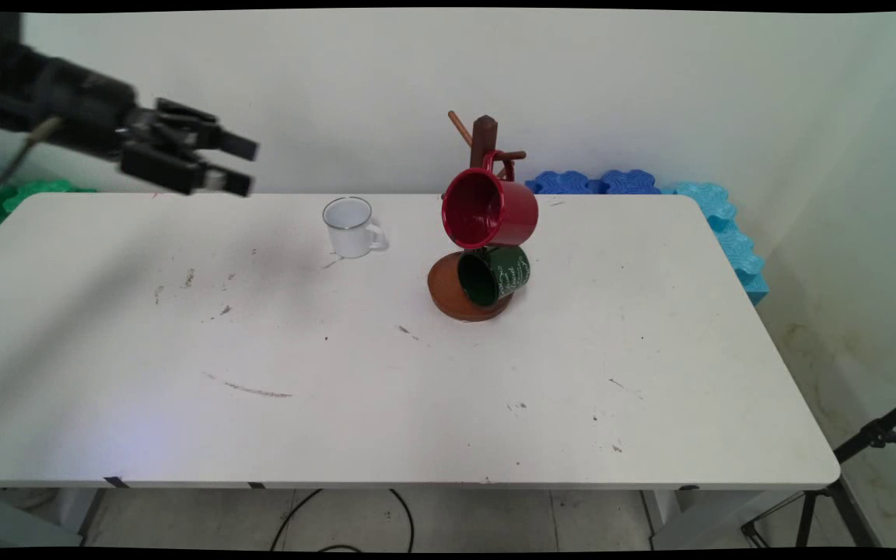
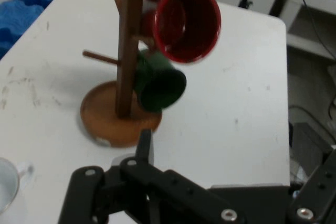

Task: Pick up the red mug from the rack

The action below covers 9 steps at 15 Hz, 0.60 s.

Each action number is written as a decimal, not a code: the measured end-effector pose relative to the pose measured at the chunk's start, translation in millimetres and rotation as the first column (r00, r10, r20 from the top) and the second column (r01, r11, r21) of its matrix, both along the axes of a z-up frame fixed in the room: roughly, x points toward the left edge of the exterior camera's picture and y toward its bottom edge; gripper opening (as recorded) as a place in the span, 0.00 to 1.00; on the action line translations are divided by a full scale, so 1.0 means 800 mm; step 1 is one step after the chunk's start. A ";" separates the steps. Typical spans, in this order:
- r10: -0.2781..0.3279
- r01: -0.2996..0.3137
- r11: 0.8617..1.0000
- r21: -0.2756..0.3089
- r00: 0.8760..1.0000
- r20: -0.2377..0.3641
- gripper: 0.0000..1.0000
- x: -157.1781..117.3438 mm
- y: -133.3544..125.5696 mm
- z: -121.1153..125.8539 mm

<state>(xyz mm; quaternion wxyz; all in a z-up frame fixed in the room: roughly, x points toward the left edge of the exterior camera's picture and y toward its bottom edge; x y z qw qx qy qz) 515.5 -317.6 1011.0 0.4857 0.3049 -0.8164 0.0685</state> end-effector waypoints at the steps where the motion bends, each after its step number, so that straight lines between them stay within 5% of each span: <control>1: 0.017 -0.017 1.000 0.013 1.000 -0.005 1.00 -0.017 -0.007 0.002; 9: 0.123 -0.117 0.984 0.132 0.991 -0.044 1.00 -0.158 -0.040 0.005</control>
